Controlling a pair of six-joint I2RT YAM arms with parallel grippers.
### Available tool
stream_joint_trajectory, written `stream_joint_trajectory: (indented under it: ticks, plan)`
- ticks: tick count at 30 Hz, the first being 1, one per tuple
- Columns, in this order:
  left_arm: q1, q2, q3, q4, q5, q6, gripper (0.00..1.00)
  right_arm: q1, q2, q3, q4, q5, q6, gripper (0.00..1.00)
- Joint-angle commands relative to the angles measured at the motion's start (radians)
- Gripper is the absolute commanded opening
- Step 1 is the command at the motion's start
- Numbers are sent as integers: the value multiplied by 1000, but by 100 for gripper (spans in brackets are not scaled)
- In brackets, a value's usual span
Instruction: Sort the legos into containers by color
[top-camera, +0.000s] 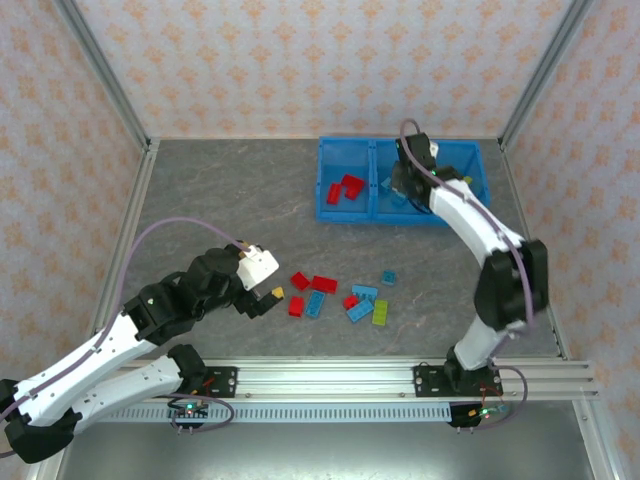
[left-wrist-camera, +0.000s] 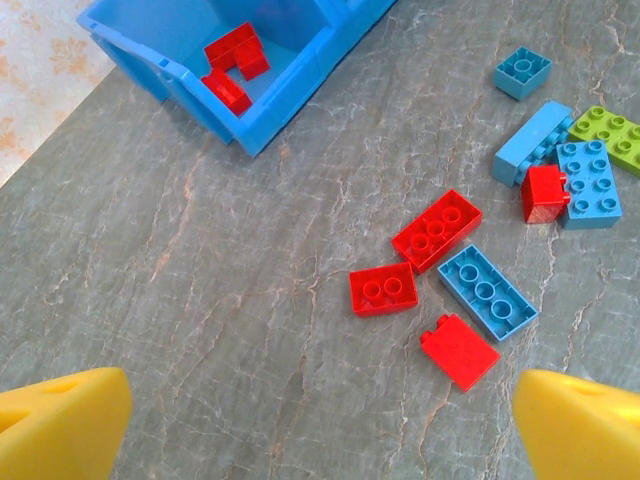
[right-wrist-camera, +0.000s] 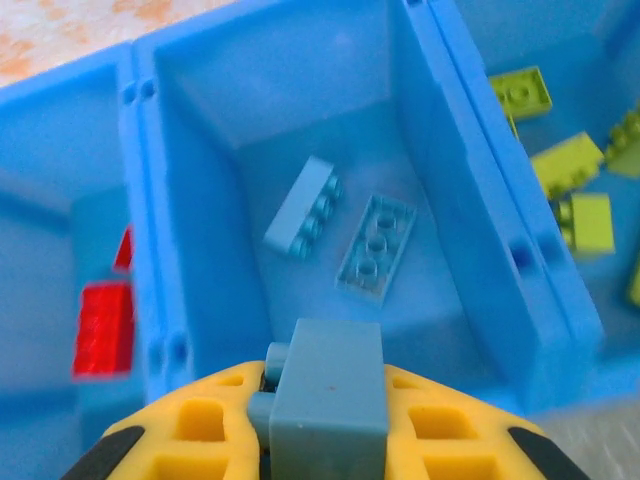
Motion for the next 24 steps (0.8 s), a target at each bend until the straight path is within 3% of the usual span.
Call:
stream_joint_trajectory:
  ticks: [1,3,6,12,16,18,24]
  plan:
    - [12,-3,-17,2,-33,8,99,-29,154,127,-33,16,-48,13]
    - [11,-3,-21,0,-57,2,100,-48,225,224,-75,5,-45,22]
    - [12,4,-31,3,-92,-10,100,-61,260,323,-154,-9,-39,45]
    - [21,56,-16,30,-152,-99,100,-60,67,193,-159,-121,12,50]
    - [24,141,59,18,-222,-308,98,-43,-156,-31,-113,-343,49,58]
    - [23,195,99,-4,-204,-463,94,-21,-253,-125,-114,-411,39,64]
    - [-30,347,147,-52,-105,-795,80,60,-516,-304,-191,-426,21,79]
